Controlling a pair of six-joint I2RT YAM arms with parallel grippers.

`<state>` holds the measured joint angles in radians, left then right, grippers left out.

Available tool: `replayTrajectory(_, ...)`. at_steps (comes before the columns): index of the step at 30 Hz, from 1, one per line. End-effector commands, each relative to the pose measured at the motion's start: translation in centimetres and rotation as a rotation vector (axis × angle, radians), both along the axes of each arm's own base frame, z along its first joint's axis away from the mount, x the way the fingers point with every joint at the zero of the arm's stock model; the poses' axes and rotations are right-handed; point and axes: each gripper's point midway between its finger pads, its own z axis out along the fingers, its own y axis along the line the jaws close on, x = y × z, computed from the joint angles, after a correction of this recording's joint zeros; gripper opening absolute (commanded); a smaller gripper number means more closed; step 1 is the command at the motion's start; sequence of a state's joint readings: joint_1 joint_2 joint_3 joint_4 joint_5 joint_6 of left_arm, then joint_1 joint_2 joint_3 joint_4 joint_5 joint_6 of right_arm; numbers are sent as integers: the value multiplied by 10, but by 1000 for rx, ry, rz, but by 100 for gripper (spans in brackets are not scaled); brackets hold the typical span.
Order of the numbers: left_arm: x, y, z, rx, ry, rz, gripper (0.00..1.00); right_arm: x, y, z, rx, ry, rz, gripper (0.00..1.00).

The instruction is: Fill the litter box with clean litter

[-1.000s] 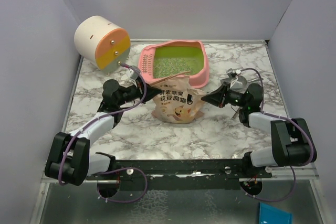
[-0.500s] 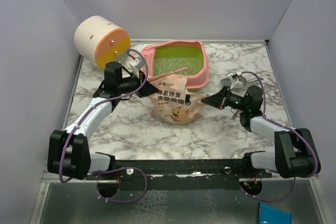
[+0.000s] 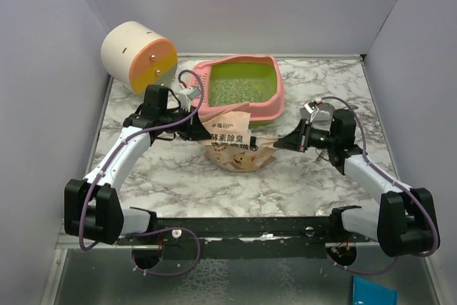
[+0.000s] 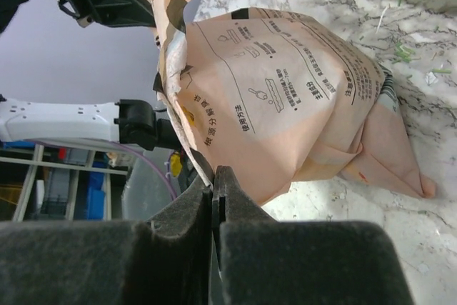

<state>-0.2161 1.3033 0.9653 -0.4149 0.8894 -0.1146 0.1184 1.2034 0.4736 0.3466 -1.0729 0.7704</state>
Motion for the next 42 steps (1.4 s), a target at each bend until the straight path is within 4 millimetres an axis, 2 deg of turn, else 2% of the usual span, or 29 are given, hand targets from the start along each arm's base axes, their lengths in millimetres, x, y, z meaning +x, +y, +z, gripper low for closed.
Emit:
replayTrajectory(1, -5, 32, -19, 178, 55, 105, 0, -3, -16, -18, -190, -7, -26, 1)
replayTrajectory(3, 0, 40, -24, 240, 52, 144, 0, -3, -22, -24, -245, -19, -37, 1)
replayTrajectory(5, 7, 49, -28, 306, 60, 209, 8, -5, -23, -28, -262, -29, -37, 1)
replayTrajectory(8, 27, 66, -25, 405, 17, 304, 21, -7, -23, -31, -261, -30, -33, 1)
replayTrajectory(10, 41, 77, -14, 446, -50, 377, 24, -7, -23, -32, -263, -28, -33, 1)
replayTrajectory(12, 54, 82, 7, 439, -157, 429, 27, -8, -24, -32, -265, -29, -32, 1)
replayTrajectory(15, 58, 63, 53, 322, -389, 385, 31, -8, -23, -32, -263, -31, -29, 1)
replayTrajectory(18, 35, 24, 100, 182, -637, 230, 35, -7, -23, -28, -257, -39, -29, 1)
replayTrajectory(19, 26, 12, 110, 159, -697, 175, 35, -7, -22, -27, -256, -42, -28, 1)
replayTrajectory(21, 6, -15, 119, 147, -775, 51, 36, -6, -23, -25, -257, -46, -31, 1)
replayTrajectory(24, -21, -48, 113, 150, -871, -133, 38, -5, -23, -21, -252, -55, -38, 1)
replayTrajectory(27, -34, -67, 86, 224, -903, -255, 48, -4, -23, -18, -253, -62, -42, 1)
replayTrajectory(30, -32, -70, 50, 345, -901, -334, 50, -3, -24, -13, -261, -80, -46, 1)
replayTrajectory(33, -25, -66, 27, 438, -938, -379, 52, -3, -25, -7, -270, -99, -45, 1)
replayTrajectory(35, -18, -64, 23, 477, -997, -374, 52, -4, -26, -4, -282, -103, -46, 1)
replayTrajectory(38, -6, -64, 38, 475, -1131, -323, 53, -8, -27, 0, -289, -110, -40, 1)
replayTrajectory(42, -4, -67, 45, 445, -1214, -307, 62, -14, -27, -2, -288, -108, -29, 1)
